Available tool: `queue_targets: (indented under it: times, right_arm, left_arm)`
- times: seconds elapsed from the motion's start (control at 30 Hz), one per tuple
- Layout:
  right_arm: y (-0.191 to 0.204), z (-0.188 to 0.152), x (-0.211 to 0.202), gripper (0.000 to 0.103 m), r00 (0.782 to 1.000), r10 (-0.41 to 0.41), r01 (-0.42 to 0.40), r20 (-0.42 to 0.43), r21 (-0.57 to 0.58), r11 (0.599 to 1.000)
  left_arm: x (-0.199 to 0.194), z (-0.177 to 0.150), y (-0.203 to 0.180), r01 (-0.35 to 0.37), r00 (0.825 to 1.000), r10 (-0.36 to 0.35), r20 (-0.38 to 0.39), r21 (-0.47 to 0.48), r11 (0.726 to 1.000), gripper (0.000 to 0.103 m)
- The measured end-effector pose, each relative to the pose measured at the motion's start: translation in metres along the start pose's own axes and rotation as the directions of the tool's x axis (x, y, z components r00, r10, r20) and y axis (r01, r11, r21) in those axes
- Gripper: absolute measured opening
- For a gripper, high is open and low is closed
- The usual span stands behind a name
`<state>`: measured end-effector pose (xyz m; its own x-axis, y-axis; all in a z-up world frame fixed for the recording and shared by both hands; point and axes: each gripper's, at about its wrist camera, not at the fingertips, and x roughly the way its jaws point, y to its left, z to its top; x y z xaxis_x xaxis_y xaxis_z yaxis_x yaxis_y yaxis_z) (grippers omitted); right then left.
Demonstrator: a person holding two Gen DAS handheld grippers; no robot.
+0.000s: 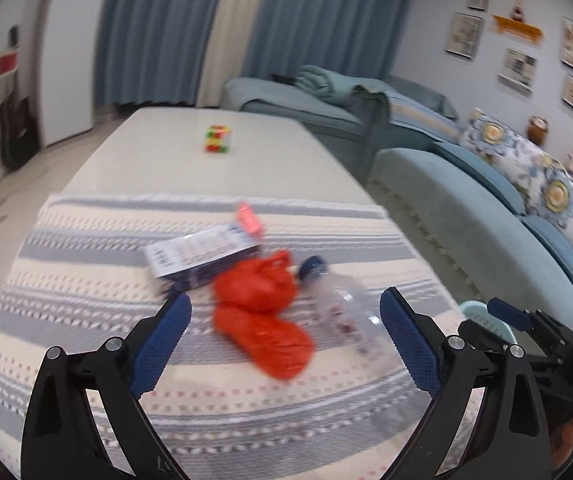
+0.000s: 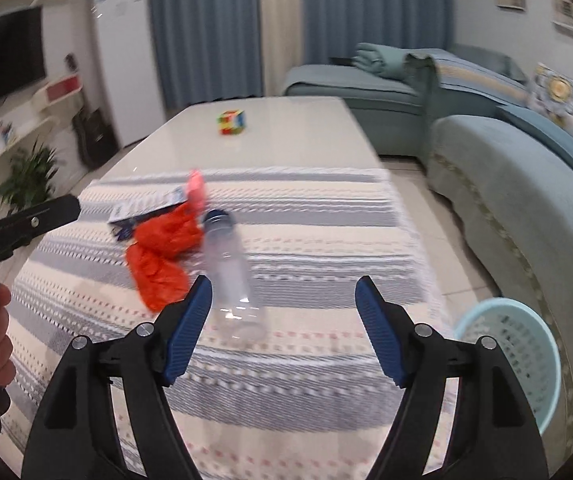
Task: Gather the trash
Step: 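Move both tools back over the bottle and milk box on the table, then grasp the clear bottle with the right tool while the left tool grasps the milk box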
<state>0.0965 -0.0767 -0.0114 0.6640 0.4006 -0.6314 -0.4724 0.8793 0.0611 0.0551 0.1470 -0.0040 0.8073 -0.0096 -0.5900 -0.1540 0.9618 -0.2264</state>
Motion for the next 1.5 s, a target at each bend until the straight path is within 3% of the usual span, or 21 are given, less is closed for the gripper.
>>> queue_targets:
  times: [0.27,0.5,0.63,0.87,0.97,1.07,1.1,1.2,1.3,1.37,1.43,1.5]
  right_arm:
    - [0.034,-0.005,0.052,0.070,0.999,-0.021,0.019,-0.038,-0.070,0.997]
    - [0.030,-0.011,0.074,0.070,0.999,-0.052,0.052,0.003,-0.030,0.998]
    - [0.027,-0.015,0.085,0.070,0.999,-0.033,0.033,-0.012,-0.015,0.999]
    - [0.039,-0.015,0.094,0.070,0.999,-0.033,0.030,-0.039,-0.070,0.997]
    - [0.039,-0.015,0.096,0.070,0.998,-0.027,0.023,-0.052,-0.073,0.997]
    - [0.039,-0.015,0.097,0.063,0.998,-0.020,0.016,-0.061,-0.068,0.998]
    - [0.039,-0.015,0.099,0.055,0.997,-0.021,0.016,-0.070,-0.068,0.998]
    - [0.041,-0.016,0.097,0.051,0.998,-0.029,0.025,-0.057,-0.075,0.997]
    - [0.046,-0.016,0.097,0.050,0.998,-0.027,0.021,-0.061,-0.097,0.995]
    - [0.048,-0.017,0.097,0.050,0.998,-0.029,0.022,-0.062,-0.106,0.994]
    - [0.049,-0.017,0.099,0.050,0.997,-0.018,0.009,-0.080,-0.103,0.995]
    - [0.049,-0.015,0.102,0.050,0.995,-0.014,0.004,-0.098,-0.096,0.995]
  left_arm:
    - [0.023,0.003,0.050,-0.097,0.995,0.097,-0.009,0.026,0.995,0.092]
    - [0.073,0.014,0.097,-0.105,0.994,0.108,-0.032,0.062,0.992,0.092]
    - [0.107,0.025,0.113,-0.063,0.995,0.069,-0.067,0.080,0.995,0.092]
    - [0.154,0.032,0.109,-0.006,0.986,0.040,-0.162,0.208,0.978,0.092]
    - [0.161,0.031,0.107,0.035,0.980,0.012,-0.199,0.231,0.972,0.086]
    - [0.160,0.025,0.102,0.055,0.975,0.008,-0.222,0.273,0.961,0.083]
    - [0.159,0.023,0.099,0.071,0.972,-0.003,-0.234,0.282,0.957,0.083]
    - [0.149,0.017,0.088,0.156,0.961,-0.070,-0.269,0.316,0.936,0.083]
    - [0.148,0.019,0.079,0.161,0.959,-0.067,-0.274,0.338,0.927,0.083]
    - [0.154,0.023,0.071,0.130,0.962,-0.030,-0.271,0.362,0.923,0.082]
    - [0.161,0.025,0.066,0.104,0.959,0.007,-0.282,0.374,0.921,0.074]
    - [0.171,0.026,0.061,0.080,0.954,0.040,-0.297,0.381,0.921,0.073]
